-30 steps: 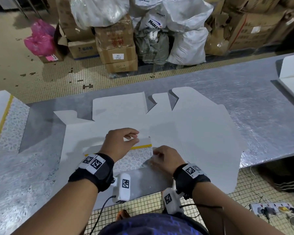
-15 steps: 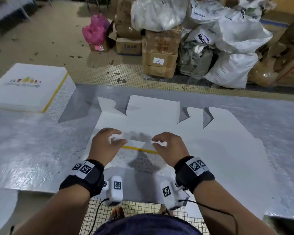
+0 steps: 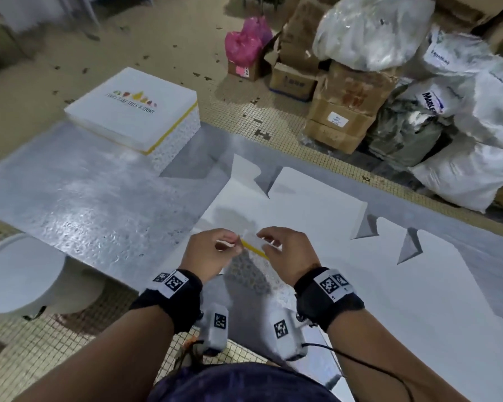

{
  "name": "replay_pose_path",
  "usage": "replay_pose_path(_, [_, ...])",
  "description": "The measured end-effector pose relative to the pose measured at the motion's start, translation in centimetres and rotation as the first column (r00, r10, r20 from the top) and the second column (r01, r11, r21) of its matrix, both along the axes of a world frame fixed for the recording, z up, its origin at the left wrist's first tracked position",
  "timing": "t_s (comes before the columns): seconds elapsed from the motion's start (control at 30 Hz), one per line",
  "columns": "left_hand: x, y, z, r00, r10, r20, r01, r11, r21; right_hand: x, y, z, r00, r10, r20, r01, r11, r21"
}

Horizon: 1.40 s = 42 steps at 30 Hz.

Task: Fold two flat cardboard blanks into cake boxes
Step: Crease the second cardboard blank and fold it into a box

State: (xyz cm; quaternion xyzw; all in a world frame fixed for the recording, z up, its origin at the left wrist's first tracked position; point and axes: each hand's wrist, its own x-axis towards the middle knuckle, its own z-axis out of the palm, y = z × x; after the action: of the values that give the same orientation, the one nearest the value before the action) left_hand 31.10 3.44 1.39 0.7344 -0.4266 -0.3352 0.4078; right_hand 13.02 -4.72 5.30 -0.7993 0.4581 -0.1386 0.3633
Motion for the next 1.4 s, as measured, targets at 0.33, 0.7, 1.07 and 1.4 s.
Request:
replay_pose_path(0.33, [-0.6, -0.9, -0.8, 0.998, 0.069, 0.0, -0.069, 0.997, -0.039, 1.9, -1.6, -0.3, 0.999, 0.036, 0.03, -0.037, 0.999, 0.021])
replay_pose_path(0.7, [-0.2, -1.4, -1.2, 1.0, 0.028, 0.011, -0.027, 0.996, -0.083, 4.5, -3.5, -0.7, 0.982, 0.187, -0.028, -0.187, 0.982, -0.018])
replay_pose_path(1.07, [-0.1, -1.5, -1.7, 0.996, 0.04, 0.084, -0.032, 0.995, -0.098, 4.4, -3.2, -1.1, 0.985, 0.173, 0.004, -0.173, 0.985, 0.011])
replay_pose_path(1.4, [-0.2, 0.1, -2.3, 1.0, -0.009, 0.01, 0.008, 0.993, 0.117, 4.5, -2.8, -1.5, 0.983, 0.18, -0.037, -0.181, 0.983, -0.039])
